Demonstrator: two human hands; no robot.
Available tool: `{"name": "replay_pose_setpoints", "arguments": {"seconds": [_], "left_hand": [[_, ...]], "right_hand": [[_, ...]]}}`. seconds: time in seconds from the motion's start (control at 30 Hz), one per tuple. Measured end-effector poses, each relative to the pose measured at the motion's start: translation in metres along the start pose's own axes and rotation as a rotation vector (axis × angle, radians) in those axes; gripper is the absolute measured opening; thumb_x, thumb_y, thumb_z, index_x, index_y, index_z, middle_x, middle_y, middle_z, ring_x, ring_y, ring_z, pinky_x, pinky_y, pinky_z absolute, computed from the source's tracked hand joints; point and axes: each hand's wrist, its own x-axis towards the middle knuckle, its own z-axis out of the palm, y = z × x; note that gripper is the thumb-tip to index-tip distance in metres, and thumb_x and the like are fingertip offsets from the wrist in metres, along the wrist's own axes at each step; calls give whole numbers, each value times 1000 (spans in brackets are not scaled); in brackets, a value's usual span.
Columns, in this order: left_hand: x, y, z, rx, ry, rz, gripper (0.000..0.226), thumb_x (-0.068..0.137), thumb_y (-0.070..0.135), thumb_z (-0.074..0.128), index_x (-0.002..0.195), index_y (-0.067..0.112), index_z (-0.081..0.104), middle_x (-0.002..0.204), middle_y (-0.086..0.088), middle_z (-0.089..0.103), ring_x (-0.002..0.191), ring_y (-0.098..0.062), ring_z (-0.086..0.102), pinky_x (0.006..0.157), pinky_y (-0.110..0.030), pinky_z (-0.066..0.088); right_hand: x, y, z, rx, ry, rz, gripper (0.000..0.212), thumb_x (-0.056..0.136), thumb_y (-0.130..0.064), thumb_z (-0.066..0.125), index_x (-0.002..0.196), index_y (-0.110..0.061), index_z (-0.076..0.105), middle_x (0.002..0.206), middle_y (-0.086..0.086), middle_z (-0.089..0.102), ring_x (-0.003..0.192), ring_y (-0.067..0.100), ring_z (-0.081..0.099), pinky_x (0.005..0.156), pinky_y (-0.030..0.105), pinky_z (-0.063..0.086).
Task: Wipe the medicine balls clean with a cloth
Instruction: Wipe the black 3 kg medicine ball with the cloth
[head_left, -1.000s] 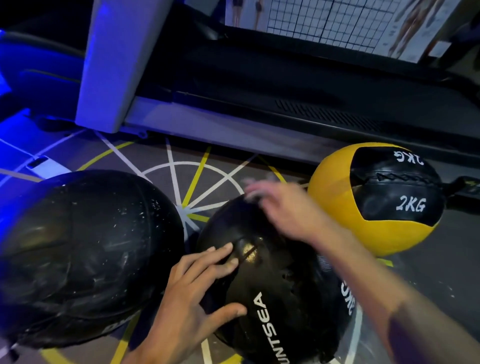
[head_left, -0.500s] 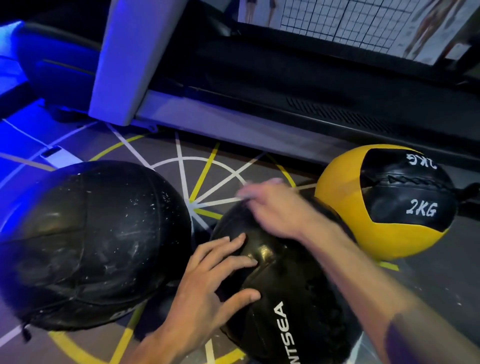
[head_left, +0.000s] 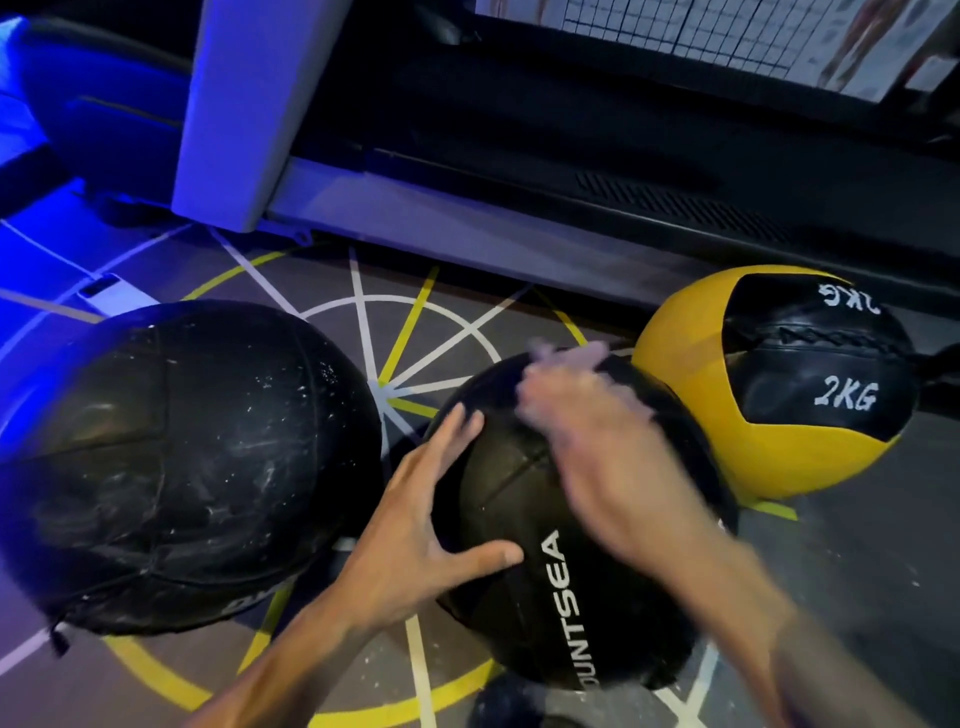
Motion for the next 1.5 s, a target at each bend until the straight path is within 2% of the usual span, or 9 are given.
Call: {"name": "replay_pose_setpoints", "arguments": {"seconds": [0.13,0.23,0.4,0.53,0.67,0.9,1.03,1.2,1.5], "left_hand": [[1,-11,-13,25,-49,4,118,71,63,82,162,39,11,162,33,24,151,3,21,121,-27,22],[-2,-15,-23,55,-31,-11,116,69,70,82,160,46,14,162,35,22,150,7,18,120,-31,23],[-14,-10,-38,113,-56,-100,112,65,69,85,153,63,16,158,35,24,148,7,23,122,-40,29],[-21,3,-69,337,-125,-79,92,62,89,66,143,63,32,152,41,29,140,14,33,117,-38,39],[8,34,-75,297,-26,-72,72,73,93,47,134,55,45,145,38,37,132,18,38,105,-24,40],[52,11,-62,49,-159,-399,118,58,98,58,159,48,23,162,23,31,145,-2,32,118,-31,29],[51,5,-61,-42,-119,-416,102,61,92,67,151,55,36,152,23,47,141,-7,45,120,-45,35],[53,20,-52,-190,2,-364,104,57,86,74,149,47,45,144,24,56,132,0,54,116,-35,41],[106,52,-61,-346,154,-193,68,77,72,71,135,40,57,124,21,69,110,10,64,95,-19,46]], "right_hand": [[-58,-28,28,-96,-160,-437,47,100,-24,43,147,-23,50,157,-1,44,148,16,35,125,36,21],[-63,-4,14,-151,-145,-460,47,103,-24,40,150,-29,41,158,-7,40,149,11,32,122,36,28],[-63,66,-4,318,244,118,51,96,1,50,145,-14,53,154,-4,48,142,11,46,117,37,38],[-103,60,14,430,305,495,50,102,-20,41,146,-43,48,138,-16,61,123,7,60,94,20,48],[-111,31,28,597,424,613,53,106,-14,45,144,-51,46,139,-32,54,126,-14,50,101,7,40],[-141,74,75,936,454,1304,27,102,-35,49,120,-34,70,110,-10,75,111,19,67,101,50,51],[-144,79,101,1133,407,1538,28,105,-21,42,115,-17,68,101,7,73,94,25,67,84,40,55],[-122,78,95,1186,535,1532,30,103,-11,41,112,-15,70,102,13,73,98,32,67,85,45,56],[-44,94,32,1181,832,1070,35,102,-6,45,111,-23,74,105,-13,76,103,8,67,85,27,49]]}}
